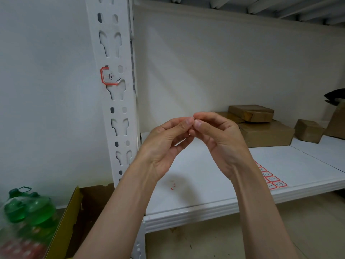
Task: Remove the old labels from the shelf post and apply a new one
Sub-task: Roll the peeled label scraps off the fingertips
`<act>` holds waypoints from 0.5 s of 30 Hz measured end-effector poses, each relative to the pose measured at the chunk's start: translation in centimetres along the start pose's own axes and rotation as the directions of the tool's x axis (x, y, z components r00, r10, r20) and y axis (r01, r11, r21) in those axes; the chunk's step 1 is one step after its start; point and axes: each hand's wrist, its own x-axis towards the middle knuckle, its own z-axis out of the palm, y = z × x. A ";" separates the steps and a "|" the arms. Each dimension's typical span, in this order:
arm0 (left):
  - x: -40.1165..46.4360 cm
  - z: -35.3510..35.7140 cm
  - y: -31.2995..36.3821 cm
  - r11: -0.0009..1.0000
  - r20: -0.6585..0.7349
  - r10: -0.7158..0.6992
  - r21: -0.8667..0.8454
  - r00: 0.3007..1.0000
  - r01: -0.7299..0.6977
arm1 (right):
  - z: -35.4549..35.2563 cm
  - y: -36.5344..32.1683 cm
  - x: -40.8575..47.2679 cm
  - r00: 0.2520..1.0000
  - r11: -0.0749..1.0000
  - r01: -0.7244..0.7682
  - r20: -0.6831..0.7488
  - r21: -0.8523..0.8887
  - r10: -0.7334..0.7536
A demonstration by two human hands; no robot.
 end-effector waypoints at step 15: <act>0.0 -0.2 0.2 0.999 0.054 -0.053 -0.005 0.997 0.054 | -0.3 0.0 -0.2 0.998 1.000 -0.012 0.063 -0.003 0.012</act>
